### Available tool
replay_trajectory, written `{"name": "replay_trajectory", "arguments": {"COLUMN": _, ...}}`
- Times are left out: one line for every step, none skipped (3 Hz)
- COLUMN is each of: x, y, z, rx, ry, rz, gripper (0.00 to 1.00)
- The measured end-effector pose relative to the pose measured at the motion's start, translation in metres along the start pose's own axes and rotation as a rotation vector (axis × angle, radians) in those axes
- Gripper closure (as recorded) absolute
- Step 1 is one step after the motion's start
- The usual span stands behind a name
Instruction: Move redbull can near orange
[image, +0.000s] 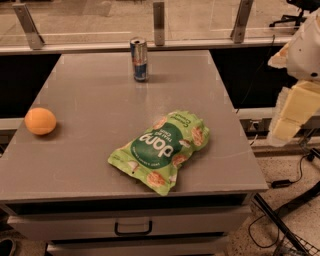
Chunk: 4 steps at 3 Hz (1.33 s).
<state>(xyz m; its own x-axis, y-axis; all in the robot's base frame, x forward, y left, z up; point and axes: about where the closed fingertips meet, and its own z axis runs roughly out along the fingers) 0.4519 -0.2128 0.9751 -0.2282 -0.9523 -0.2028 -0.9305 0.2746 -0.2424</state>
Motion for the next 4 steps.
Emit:
{"name": "replay_trajectory", "arguments": {"x": -0.025, "y": -0.038, "z": 0.020, "rx": 0.004, "ry": -0.053, "rz": 0.039, "gripper": 0.00}}
{"name": "replay_trajectory", "arguments": {"x": -0.044, "y": -0.064, "z": 0.034, "rx": 0.012, "ry": -0.102, "rz": 0.067, "gripper": 0.00}}
{"name": "replay_trajectory", "arguments": {"x": -0.072, "y": -0.096, "z": 0.046, "rx": 0.042, "ry": -0.157, "rz": 0.110, "gripper": 0.00}}
{"name": "replay_trajectory", "arguments": {"x": -0.106, "y": -0.120, "z": 0.060, "rx": 0.068, "ry": -0.192, "rz": 0.135, "gripper": 0.00}}
